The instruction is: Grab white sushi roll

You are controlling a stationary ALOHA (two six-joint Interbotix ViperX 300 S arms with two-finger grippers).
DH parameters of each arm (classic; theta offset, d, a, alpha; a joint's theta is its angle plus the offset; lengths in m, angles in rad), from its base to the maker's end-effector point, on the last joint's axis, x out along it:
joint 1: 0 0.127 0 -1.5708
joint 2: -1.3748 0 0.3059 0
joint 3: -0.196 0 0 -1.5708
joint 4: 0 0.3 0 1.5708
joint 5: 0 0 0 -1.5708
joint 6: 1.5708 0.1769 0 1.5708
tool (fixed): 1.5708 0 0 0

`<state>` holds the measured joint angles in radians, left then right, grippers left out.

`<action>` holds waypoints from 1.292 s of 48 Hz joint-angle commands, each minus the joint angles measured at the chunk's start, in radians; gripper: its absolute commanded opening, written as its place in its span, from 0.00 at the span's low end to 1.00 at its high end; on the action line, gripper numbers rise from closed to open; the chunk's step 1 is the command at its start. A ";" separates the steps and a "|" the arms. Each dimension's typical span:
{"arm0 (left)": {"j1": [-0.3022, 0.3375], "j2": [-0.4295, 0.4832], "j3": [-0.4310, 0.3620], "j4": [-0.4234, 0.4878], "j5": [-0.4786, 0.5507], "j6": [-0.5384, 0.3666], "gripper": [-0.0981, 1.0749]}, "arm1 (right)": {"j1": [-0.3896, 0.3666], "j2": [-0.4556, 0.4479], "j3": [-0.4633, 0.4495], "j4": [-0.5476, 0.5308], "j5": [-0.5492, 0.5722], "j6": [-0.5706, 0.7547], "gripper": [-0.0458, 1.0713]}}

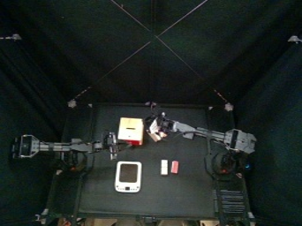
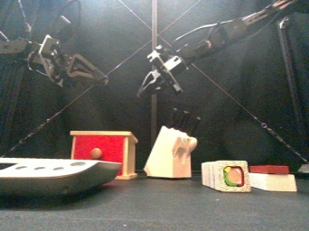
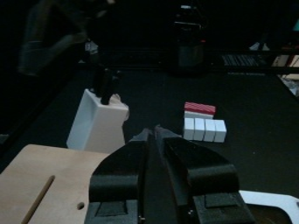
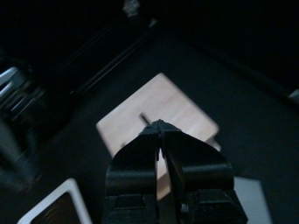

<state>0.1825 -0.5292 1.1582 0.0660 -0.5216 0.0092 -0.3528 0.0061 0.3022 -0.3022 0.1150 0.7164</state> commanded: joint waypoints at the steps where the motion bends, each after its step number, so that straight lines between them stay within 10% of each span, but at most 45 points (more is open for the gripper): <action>1: -0.002 -0.018 -0.006 -0.008 -0.012 0.000 0.59 | 0.069 -0.095 0.078 0.081 0.005 -0.002 0.37; 20: -0.014 -0.215 0.081 0.002 -0.006 0.003 0.59 | 0.281 -0.268 0.287 0.351 0.158 0.005 0.38; 39: -0.018 -0.232 0.115 -0.002 -0.005 0.002 0.59 | 0.357 -0.281 0.305 0.601 0.345 0.026 0.38; 62: -0.014 -0.232 0.126 -0.002 0.003 0.003 0.59 | 0.416 -0.213 0.301 0.275 0.486 0.505 0.39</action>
<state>0.1657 -0.7624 1.2947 0.0644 -0.5185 0.0107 0.0430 -0.2056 0.6274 0.0598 0.5983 1.1443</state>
